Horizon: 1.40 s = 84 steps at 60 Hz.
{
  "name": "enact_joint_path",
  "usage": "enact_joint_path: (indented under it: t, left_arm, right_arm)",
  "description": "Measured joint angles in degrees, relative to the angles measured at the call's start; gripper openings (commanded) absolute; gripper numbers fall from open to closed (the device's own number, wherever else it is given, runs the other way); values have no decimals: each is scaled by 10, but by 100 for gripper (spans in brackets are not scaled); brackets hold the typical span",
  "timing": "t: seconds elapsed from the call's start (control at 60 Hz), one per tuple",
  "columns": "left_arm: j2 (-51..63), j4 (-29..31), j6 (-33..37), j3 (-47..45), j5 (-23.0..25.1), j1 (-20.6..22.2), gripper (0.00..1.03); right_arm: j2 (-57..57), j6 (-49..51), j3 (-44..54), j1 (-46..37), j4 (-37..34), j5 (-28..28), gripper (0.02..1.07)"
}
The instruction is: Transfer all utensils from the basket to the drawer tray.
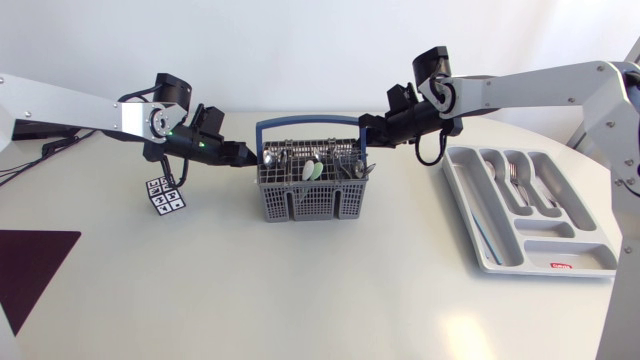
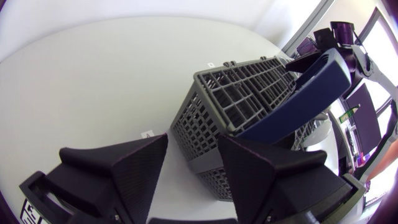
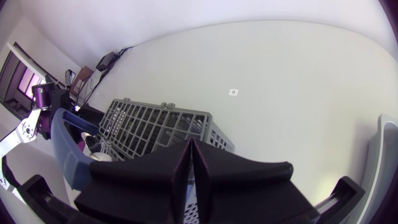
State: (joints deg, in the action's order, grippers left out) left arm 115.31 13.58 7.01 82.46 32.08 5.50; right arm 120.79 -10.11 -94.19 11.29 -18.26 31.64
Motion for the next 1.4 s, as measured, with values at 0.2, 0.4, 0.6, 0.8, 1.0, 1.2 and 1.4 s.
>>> enact_joint_path:
  t: [0.2,0.4,0.6,0.8,1.0,1.2,1.4]
  left_arm:
    - [0,3,0,0,7,0,59]
    - [-15,3,5,-31,7,0,59]
    - [-60,6,26,-90,7,0,59]
    - [-111,10,50,-150,7,3,59]
    - [-152,11,62,-198,7,3,59]
    - [-179,15,68,-224,7,3,59]
    - [-182,16,75,-225,2,3,69]
  right_arm:
    - [-5,0,15,6,0,3,12]
    - [-46,9,73,15,0,5,12]
    - [-82,18,123,22,0,7,12]
    - [-125,29,181,33,1,9,12]
    - [-148,44,209,38,-2,12,12]
    - [-167,51,230,48,-11,9,12]
    - [-183,59,240,54,-8,-36,33]
